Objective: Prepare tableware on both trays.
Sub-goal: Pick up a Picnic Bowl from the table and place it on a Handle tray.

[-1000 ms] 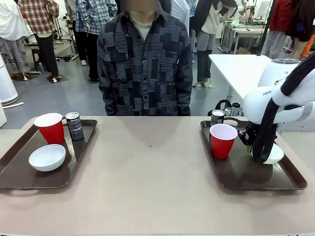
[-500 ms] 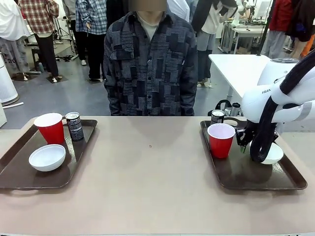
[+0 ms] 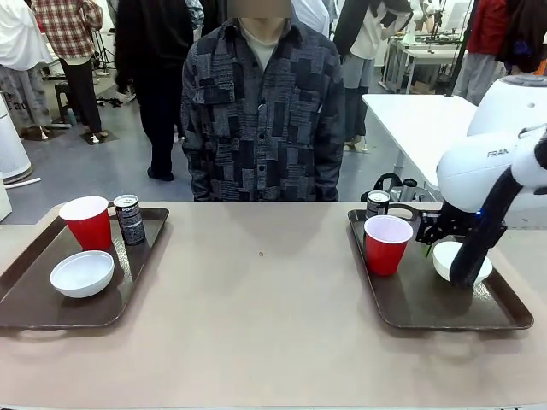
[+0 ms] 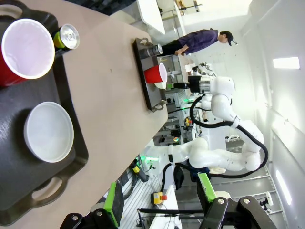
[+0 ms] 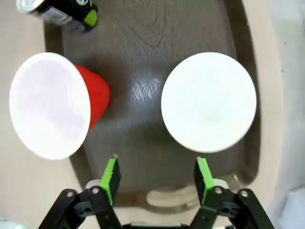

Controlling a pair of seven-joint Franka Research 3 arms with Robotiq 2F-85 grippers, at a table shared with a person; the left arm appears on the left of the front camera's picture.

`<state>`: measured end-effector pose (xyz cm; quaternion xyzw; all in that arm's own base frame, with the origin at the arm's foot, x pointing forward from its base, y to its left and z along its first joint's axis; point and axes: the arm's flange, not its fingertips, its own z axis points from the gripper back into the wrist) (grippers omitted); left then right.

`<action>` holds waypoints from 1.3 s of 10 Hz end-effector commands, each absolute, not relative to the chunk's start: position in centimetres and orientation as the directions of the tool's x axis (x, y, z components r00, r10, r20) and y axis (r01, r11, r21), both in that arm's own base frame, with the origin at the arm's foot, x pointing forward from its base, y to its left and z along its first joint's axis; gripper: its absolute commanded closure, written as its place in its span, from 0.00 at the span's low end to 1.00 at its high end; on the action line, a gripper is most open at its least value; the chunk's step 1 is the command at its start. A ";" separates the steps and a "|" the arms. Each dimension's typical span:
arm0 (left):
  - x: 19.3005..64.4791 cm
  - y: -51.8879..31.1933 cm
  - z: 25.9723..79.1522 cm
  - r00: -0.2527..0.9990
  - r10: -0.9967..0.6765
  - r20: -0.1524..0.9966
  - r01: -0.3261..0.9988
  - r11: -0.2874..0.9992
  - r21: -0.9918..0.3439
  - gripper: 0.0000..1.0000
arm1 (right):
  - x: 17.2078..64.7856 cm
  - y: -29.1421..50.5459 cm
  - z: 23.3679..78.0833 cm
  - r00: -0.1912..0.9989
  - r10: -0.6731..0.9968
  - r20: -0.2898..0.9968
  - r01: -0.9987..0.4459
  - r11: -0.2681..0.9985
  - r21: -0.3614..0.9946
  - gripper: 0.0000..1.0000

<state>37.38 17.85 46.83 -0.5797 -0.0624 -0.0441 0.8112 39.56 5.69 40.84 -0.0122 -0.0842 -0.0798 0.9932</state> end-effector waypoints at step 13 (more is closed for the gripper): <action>37.4 17.9 47.2 0.989 0.015 0.147 0.135 0.313 -0.940 0.18 | 30.2 14.4 48.8 0.983 -0.049 0.176 0.046 0.999 0.019 0.00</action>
